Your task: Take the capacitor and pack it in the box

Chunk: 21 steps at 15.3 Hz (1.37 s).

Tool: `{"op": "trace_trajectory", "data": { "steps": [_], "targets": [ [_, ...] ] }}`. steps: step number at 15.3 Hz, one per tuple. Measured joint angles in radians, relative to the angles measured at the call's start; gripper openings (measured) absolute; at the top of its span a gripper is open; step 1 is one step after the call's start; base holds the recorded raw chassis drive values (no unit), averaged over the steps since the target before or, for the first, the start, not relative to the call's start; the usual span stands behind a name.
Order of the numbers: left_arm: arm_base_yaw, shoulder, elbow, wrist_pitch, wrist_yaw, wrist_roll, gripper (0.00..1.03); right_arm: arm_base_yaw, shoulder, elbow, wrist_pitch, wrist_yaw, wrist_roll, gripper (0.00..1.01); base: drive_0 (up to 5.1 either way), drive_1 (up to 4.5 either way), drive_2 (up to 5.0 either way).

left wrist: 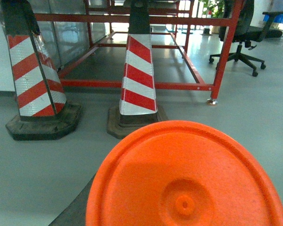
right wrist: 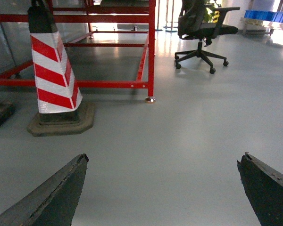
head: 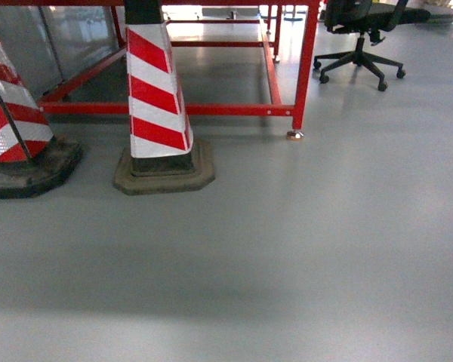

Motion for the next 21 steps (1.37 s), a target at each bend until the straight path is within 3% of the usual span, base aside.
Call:
{"op": "trace_trajectory", "data": {
  "steps": [8, 13, 21],
  "targets": [
    [0.0, 0.0, 0.0, 0.004, 0.0, 0.0, 0.44, 0.0, 0.0, 0.0, -0.001, 0.0, 0.0, 0.98, -5.0, 2.46, 2.5],
    [0.0, 0.0, 0.0, 0.002, -0.002, 0.0, 0.44, 0.0, 0.0, 0.0, 0.002, -0.003, 0.0, 0.98, 0.0, 0.0, 0.0],
    [0.0, 0.0, 0.0, 0.001, -0.001, 0.0, 0.44, 0.0, 0.0, 0.0, 0.004, -0.003, 0.0, 0.98, 0.0, 4.09, -4.1]
  ]
}}
